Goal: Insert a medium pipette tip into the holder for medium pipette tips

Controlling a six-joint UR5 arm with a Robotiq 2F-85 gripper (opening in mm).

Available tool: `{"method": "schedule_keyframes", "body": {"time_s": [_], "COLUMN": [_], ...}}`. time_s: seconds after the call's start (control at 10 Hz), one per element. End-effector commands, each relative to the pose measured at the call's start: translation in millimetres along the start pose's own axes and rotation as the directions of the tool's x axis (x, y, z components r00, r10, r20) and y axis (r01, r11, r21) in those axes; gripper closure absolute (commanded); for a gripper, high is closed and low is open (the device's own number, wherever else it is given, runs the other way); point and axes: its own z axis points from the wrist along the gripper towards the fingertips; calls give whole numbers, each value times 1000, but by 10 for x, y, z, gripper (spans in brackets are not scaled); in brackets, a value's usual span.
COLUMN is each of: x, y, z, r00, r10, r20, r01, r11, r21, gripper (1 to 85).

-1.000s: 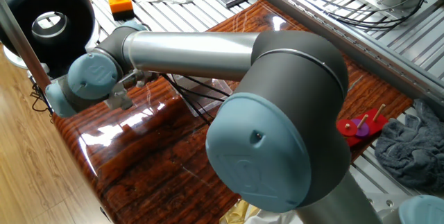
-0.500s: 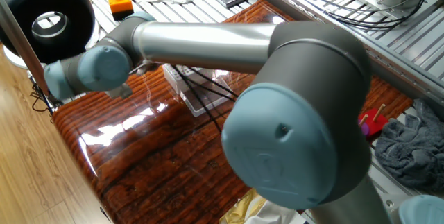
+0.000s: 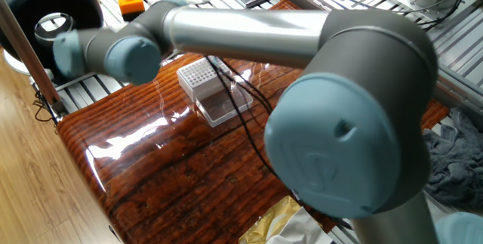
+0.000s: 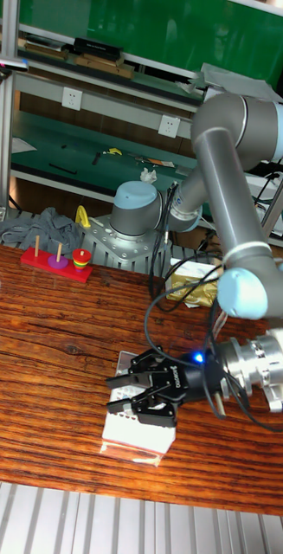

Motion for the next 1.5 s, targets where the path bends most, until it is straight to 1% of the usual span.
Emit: {"method": "schedule_keyframes", "body": {"time_s": [0.0, 0.1, 0.2, 0.4, 0.5, 0.7, 0.9, 1.0, 1.1, 1.2, 1.4], "x": [-125, -195, -249, -96, -82, -162, -237, -291, -369, -424, -469], "y": [-117, -89, -68, -57, -26, 33, 62, 65, 73, 86, 139], "z": [63, 23, -35, -18, -3, -51, -135, -175, -227, -269, -329], "r00": [979, 964, 943, 934, 923, 892, 864, 848, 826, 808, 786], "r10": [51, 83, 113, 128, 146, 192, 231, 247, 263, 279, 302], "r20": [199, 254, 314, 333, 355, 409, 447, 470, 499, 520, 540], "r01": [-55, -84, -109, -125, -142, -184, -219, -233, -244, -253, -266], "r11": [998, 996, 994, 992, 989, 981, 973, 968, 964, 960, 953], "r21": [10, -8, -29, -31, -38, -59, -79, -89, -105, -121, -146], "gripper": [457, 470, 490, 527, 543, 553, 593, 603, 607, 613, 633]}}
